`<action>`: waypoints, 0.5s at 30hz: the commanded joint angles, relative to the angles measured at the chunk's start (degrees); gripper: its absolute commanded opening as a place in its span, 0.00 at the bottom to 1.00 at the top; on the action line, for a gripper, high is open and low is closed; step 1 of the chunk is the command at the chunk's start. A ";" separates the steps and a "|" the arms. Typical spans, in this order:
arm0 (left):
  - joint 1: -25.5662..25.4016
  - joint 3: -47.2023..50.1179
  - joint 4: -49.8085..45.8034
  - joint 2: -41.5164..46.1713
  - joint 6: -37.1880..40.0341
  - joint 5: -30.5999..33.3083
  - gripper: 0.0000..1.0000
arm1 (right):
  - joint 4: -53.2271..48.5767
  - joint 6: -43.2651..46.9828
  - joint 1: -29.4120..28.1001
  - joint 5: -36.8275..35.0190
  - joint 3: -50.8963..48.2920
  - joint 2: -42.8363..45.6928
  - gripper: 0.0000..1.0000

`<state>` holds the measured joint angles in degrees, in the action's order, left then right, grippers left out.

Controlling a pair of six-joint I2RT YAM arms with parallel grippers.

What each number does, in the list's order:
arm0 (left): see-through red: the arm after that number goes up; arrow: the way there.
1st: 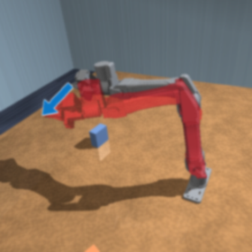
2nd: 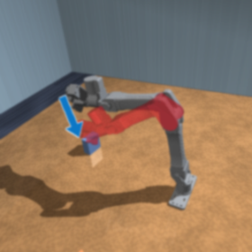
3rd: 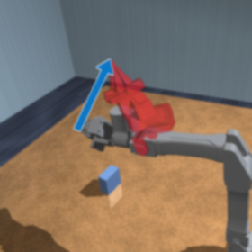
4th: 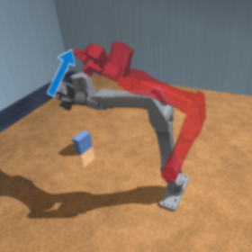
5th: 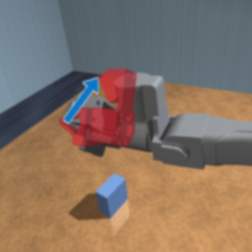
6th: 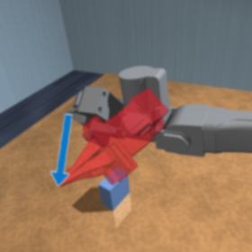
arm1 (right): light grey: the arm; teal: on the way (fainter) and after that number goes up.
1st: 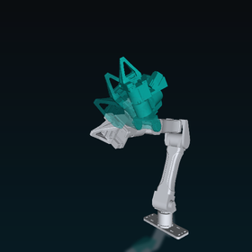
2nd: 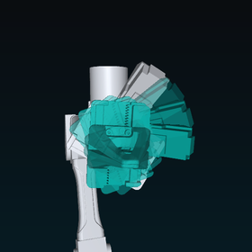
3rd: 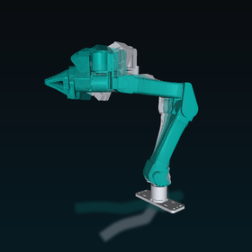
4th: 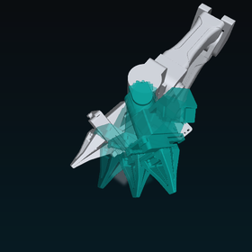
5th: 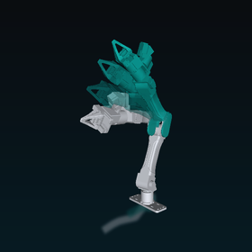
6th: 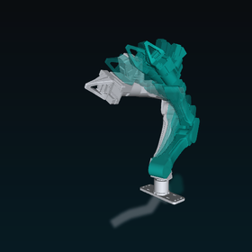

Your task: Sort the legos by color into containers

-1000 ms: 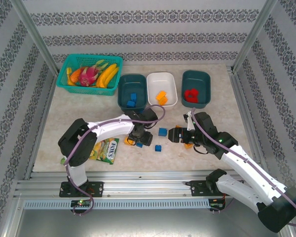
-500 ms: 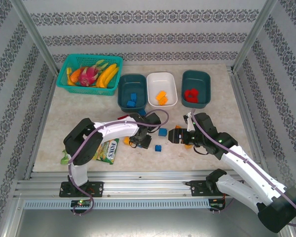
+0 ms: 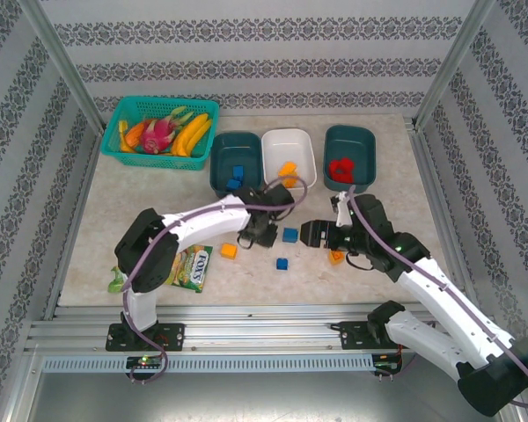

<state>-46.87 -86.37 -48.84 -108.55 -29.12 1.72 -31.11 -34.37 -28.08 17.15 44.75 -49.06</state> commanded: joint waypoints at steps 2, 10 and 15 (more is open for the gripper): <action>7.02 -9.69 -2.94 3.18 0.14 -0.61 0.31 | 4.80 -1.33 2.11 2.30 6.78 -2.67 0.82; 18.70 -19.04 3.16 -4.86 1.46 -9.95 0.30 | 8.92 -2.96 3.81 3.95 13.09 -12.96 0.82; 21.69 -25.64 4.43 -13.98 1.56 -15.10 0.30 | 12.99 -5.39 3.99 6.31 14.84 -17.89 0.82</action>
<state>-25.80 -109.30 -45.39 -118.24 -28.77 -8.71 -21.91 -37.67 -24.84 21.12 57.43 -65.82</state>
